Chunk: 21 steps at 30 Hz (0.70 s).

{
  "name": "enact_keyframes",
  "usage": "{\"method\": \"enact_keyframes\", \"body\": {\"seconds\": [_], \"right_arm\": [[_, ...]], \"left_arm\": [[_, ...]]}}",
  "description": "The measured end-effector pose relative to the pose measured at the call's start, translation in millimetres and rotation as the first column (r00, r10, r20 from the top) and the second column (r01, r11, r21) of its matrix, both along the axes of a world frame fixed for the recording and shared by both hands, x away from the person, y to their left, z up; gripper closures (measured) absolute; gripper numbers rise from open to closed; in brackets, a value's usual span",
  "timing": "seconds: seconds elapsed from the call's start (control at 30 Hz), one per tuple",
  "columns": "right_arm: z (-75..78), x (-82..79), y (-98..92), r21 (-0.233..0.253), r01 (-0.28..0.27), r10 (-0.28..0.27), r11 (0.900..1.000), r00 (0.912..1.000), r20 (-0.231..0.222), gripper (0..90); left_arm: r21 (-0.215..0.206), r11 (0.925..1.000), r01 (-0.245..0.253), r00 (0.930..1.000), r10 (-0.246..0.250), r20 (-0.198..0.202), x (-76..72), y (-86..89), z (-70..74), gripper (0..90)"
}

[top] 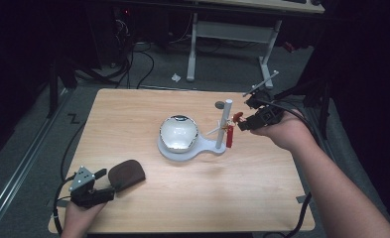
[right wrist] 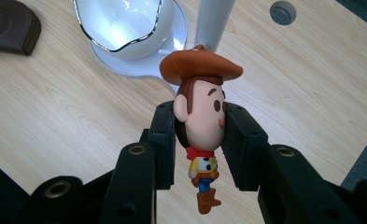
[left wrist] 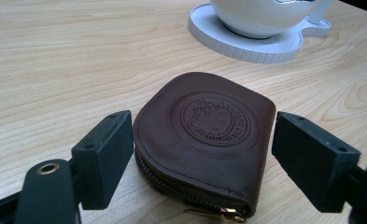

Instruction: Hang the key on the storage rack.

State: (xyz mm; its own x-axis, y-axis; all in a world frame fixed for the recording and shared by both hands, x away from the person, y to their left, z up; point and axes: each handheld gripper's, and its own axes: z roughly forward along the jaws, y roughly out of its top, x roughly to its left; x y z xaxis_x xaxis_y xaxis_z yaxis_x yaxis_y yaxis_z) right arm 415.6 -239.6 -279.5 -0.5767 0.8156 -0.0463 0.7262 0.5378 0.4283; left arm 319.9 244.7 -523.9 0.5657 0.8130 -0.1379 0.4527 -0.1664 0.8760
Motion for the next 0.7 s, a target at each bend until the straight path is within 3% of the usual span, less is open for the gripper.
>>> {"method": "enact_keyframes", "body": {"seconds": [0.3,0.37,0.47,0.7], "right_arm": [[-20.3,0.3,-2.5,0.017,0.034,-0.034,0.999,0.999,-0.03,66.7],[-29.2,1.6,-4.0,0.023,0.015,-0.014,1.0,0.9995,-0.027,66.7],[-37.2,0.5,-3.8,0.033,0.037,-0.036,0.999,0.9986,-0.039,66.7],[-56.3,1.9,-7.1,0.044,0.033,-0.031,0.999,0.9984,-0.047,66.7]], "left_arm": [[0.006,1.0,0.001,1.0,-0.001,-0.001,0.3,-0.6,-0.1,21.3],[0.005,1.0,0.001,1.0,-0.001,-0.001,0.1,-0.6,0.0,21.3],[0.004,1.0,0.0,1.0,0.0,0.001,-0.1,-0.3,0.4,21.3],[0.007,1.0,0.002,1.0,-0.002,-0.002,-0.2,-0.9,0.2,21.3]]}}
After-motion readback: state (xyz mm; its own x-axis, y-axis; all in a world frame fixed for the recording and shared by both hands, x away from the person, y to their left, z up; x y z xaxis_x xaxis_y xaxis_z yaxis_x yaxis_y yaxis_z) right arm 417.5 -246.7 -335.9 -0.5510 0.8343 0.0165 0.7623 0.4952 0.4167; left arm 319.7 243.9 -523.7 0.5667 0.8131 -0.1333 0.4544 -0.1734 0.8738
